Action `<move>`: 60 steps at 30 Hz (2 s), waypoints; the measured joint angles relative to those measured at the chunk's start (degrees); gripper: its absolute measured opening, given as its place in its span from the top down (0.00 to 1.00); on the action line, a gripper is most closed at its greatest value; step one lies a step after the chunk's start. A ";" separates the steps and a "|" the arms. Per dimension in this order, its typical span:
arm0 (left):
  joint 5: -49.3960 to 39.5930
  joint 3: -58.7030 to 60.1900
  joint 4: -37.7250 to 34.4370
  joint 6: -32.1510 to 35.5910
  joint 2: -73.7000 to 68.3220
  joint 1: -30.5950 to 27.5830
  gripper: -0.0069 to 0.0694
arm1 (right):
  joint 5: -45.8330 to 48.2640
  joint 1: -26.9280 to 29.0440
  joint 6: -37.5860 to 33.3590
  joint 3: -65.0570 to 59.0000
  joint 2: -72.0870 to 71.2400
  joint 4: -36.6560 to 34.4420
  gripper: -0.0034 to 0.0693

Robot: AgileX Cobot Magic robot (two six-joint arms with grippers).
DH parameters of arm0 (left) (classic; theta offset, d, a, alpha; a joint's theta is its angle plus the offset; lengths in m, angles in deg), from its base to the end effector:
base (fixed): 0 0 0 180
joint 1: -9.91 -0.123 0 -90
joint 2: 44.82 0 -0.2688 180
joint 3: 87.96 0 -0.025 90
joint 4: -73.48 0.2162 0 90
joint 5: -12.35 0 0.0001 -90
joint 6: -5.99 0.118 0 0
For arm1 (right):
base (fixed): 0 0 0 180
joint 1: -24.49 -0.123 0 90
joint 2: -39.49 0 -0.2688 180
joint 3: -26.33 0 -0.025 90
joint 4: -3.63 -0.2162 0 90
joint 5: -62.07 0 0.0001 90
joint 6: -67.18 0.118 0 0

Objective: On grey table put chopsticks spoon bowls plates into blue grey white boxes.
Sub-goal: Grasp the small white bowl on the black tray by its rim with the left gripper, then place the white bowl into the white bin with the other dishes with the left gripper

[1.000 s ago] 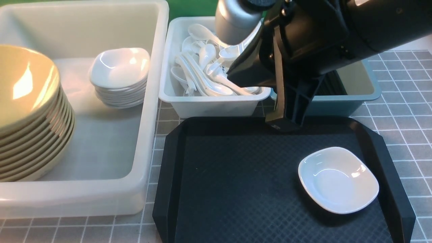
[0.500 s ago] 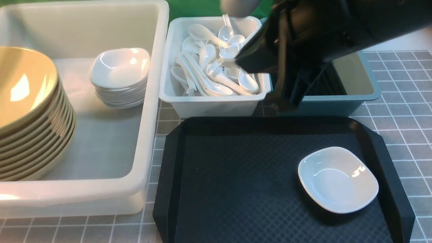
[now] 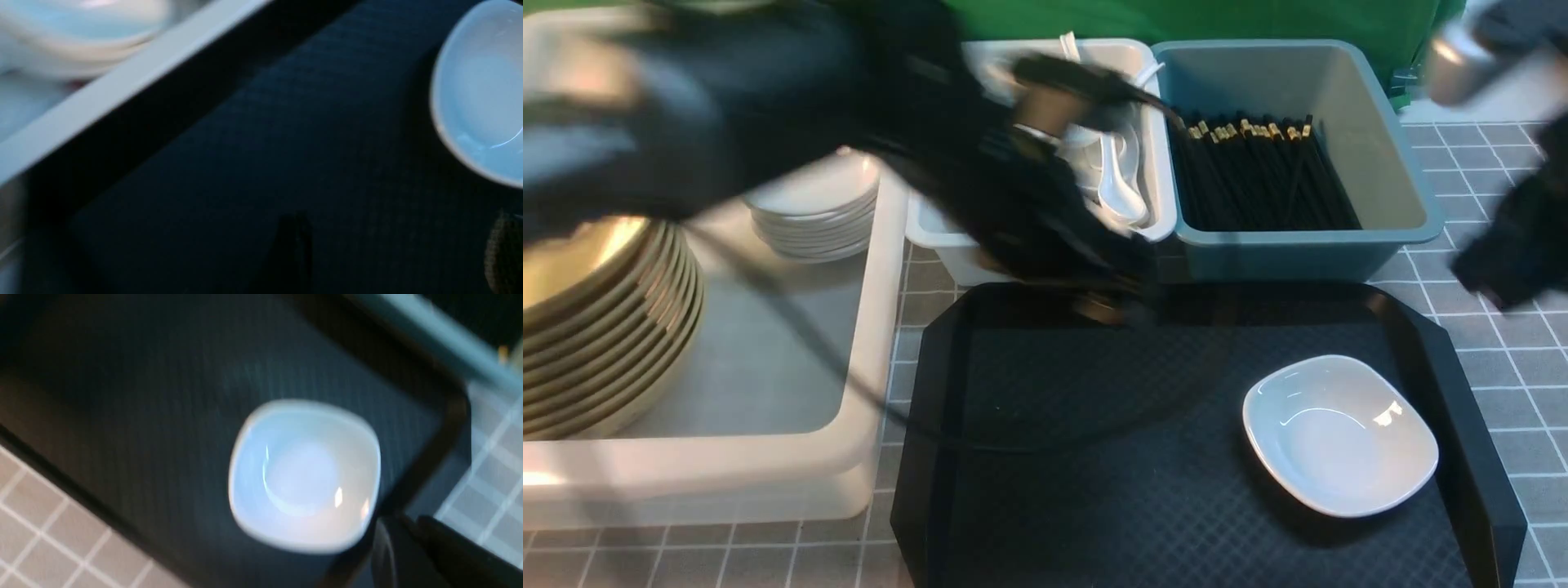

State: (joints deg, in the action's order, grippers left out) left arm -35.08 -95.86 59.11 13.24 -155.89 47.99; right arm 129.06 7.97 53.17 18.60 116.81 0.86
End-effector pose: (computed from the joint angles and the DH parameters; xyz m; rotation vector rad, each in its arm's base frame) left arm 0.2790 -0.2460 0.2487 0.8767 2.5204 -0.4816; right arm 0.1993 0.0646 0.3247 -0.6887 2.5628 0.0798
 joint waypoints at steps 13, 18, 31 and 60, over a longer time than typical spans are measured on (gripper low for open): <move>1.18 -20.79 -7.77 1.20 -27.48 6.04 0.22 | -2.04 0.68 0.85 -10.10 -11.86 0.01 0.85; 0.51 -22.57 -10.01 3.23 -28.99 6.15 0.37 | -4.06 0.68 0.85 -11.07 -11.93 0.01 0.85; -8.91 -22.46 -6.86 8.91 -20.96 5.00 0.91 | -8.15 0.68 -0.32 -11.55 -11.29 -1.12 0.85; -6.20 -22.51 -1.46 7.55 -7.71 -42.59 0.91 | -9.55 -23.45 -16.23 16.45 17.20 -3.51 0.83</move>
State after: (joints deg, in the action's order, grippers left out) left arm -41.28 -118.37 57.65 20.79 -163.60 5.40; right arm 119.51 -15.48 36.95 35.04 134.00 -2.65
